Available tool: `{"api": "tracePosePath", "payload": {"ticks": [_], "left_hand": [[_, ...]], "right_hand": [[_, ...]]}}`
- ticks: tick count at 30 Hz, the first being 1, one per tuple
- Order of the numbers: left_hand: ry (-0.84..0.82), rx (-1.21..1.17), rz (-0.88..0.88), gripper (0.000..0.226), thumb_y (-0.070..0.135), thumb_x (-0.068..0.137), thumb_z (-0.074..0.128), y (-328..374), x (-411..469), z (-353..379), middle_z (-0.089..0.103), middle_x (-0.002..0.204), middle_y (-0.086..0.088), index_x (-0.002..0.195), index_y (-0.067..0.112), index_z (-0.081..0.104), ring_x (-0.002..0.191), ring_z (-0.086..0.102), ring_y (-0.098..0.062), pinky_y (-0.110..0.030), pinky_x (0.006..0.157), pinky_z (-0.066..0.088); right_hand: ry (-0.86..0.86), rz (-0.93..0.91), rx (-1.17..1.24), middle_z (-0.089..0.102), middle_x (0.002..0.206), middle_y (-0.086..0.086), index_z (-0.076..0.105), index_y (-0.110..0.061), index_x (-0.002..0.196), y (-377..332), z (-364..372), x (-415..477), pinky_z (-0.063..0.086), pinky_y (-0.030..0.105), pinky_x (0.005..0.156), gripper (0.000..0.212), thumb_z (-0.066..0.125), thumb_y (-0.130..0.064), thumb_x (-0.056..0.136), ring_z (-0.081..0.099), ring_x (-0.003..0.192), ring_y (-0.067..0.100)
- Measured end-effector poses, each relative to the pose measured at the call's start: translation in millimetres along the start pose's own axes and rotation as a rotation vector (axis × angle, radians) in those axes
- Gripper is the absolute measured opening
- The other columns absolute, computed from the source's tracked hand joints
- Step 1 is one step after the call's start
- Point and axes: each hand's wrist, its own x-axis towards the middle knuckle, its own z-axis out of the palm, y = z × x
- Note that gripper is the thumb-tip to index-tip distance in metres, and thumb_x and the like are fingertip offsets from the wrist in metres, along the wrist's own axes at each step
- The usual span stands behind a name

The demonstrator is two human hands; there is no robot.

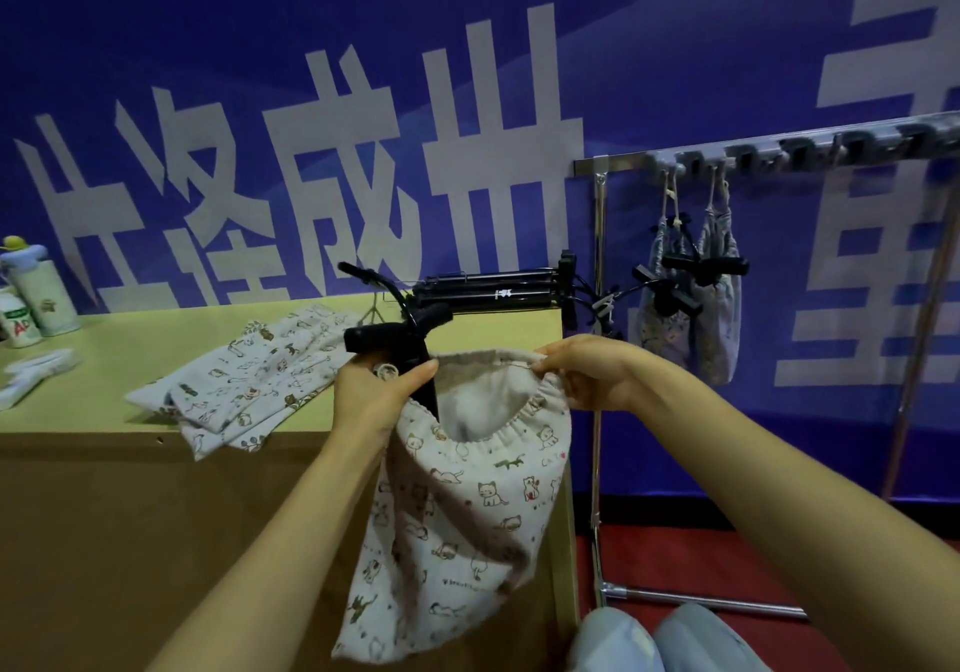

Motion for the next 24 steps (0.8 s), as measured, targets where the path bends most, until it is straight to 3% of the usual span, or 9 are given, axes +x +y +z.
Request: {"api": "tracePosePath", "payload": {"ticks": [4, 7, 9, 10, 12, 14, 19, 22, 24], "left_hand": [[-0.098, 0.018, -0.039, 0.031, 0.012, 0.067, 0.082, -13, -4, 8, 0.071, 0.095, -0.009, 0.094, 0.009, 0.068, 0.092, 0.067, -0.026, -0.04, 0.085, 0.053], [-0.165, -0.094, -0.13, 0.034, 0.006, 0.071, 0.077, -18, -4, 8, 0.07, 0.095, -0.017, 0.101, -0.002, 0.063, 0.091, 0.067, -0.033, -0.043, 0.082, 0.055], [-0.234, -0.224, -0.201, 0.026, -0.004, 0.075, 0.069, -20, -4, 5, 0.071, 0.083, -0.01, 0.1, -0.003, 0.061, 0.082, 0.068, -0.026, -0.032, 0.071, 0.056], [-0.274, -0.277, -0.228, 0.023, -0.007, 0.076, 0.065, -19, -6, 3, 0.071, 0.078, -0.005, 0.098, 0.001, 0.062, 0.077, 0.068, -0.021, -0.028, 0.068, 0.055], [-0.309, -0.361, -0.276, 0.022, -0.011, 0.079, 0.06, -18, -7, 0, 0.071, 0.075, -0.003, 0.093, 0.006, 0.063, 0.075, 0.067, -0.017, -0.028, 0.069, 0.053], [-0.267, -0.423, -0.306, 0.02, -0.011, 0.081, 0.057, -22, -7, -2, 0.07, 0.076, -0.006, 0.087, 0.007, 0.063, 0.076, 0.065, -0.018, -0.03, 0.077, 0.051], [-0.123, -0.518, -0.314, 0.017, -0.007, 0.085, 0.055, -25, -7, -1, 0.064, 0.089, -0.011, 0.09, 0.008, 0.063, 0.088, 0.06, -0.021, -0.034, 0.092, 0.045], [-0.105, -0.567, -0.291, 0.022, -0.011, 0.085, 0.053, -12, -10, 11, 0.063, 0.089, -0.008, 0.089, 0.009, 0.061, 0.086, 0.061, -0.019, -0.029, 0.087, 0.047], [-0.093, -0.526, -0.277, 0.02, -0.01, 0.085, 0.054, -2, -9, 20, 0.063, 0.084, -0.007, 0.086, 0.009, 0.06, 0.082, 0.06, -0.019, -0.029, 0.084, 0.048]], "right_hand": [[0.048, 0.012, 0.371, 0.066, 0.083, 0.011, 0.059, -0.003, 0.091, 14, 10, 7, 0.058, 0.03, 0.067, 0.014, 0.045, 0.0, 0.094, 0.063, 0.075, 0.02], [0.127, 0.018, 0.542, 0.069, 0.069, 0.013, 0.057, -0.001, 0.086, 18, 20, 12, 0.056, 0.035, 0.071, 0.017, 0.042, -0.001, 0.096, 0.068, 0.059, 0.022], [0.191, 0.015, 0.576, 0.066, 0.053, 0.011, 0.055, -0.001, 0.077, 21, 22, 13, 0.055, 0.036, 0.062, 0.026, 0.04, -0.004, 0.098, 0.066, 0.043, 0.02], [0.22, 0.007, 0.583, 0.064, 0.047, 0.01, 0.054, -0.001, 0.074, 22, 22, 13, 0.055, 0.032, 0.051, 0.029, 0.038, -0.005, 0.098, 0.064, 0.039, 0.019], [0.27, -0.01, 0.624, 0.057, 0.038, 0.008, 0.05, -0.002, 0.069, 23, 22, 10, 0.048, 0.025, 0.031, 0.034, 0.034, -0.003, 0.099, 0.057, 0.03, 0.015], [0.296, -0.028, 0.675, 0.047, 0.03, 0.005, 0.047, -0.005, 0.066, 25, 21, 8, 0.037, 0.018, 0.025, 0.038, 0.029, -0.001, 0.099, 0.046, 0.021, 0.012], [0.436, -0.06, 0.578, 0.061, 0.058, 0.009, 0.06, -0.001, 0.082, 25, 24, 19, 0.043, 0.019, 0.033, 0.02, 0.044, 0.003, 0.093, 0.057, 0.032, 0.012], [0.377, -0.133, 0.514, 0.065, 0.069, 0.01, 0.062, -0.007, 0.1, 21, 33, 22, 0.051, 0.025, 0.046, 0.021, 0.045, 0.003, 0.092, 0.062, 0.05, 0.017], [0.317, -0.22, 0.497, 0.06, 0.069, 0.01, 0.055, -0.018, 0.103, 19, 42, 20, 0.047, 0.023, 0.043, 0.027, 0.043, 0.004, 0.093, 0.058, 0.047, 0.016]]}}
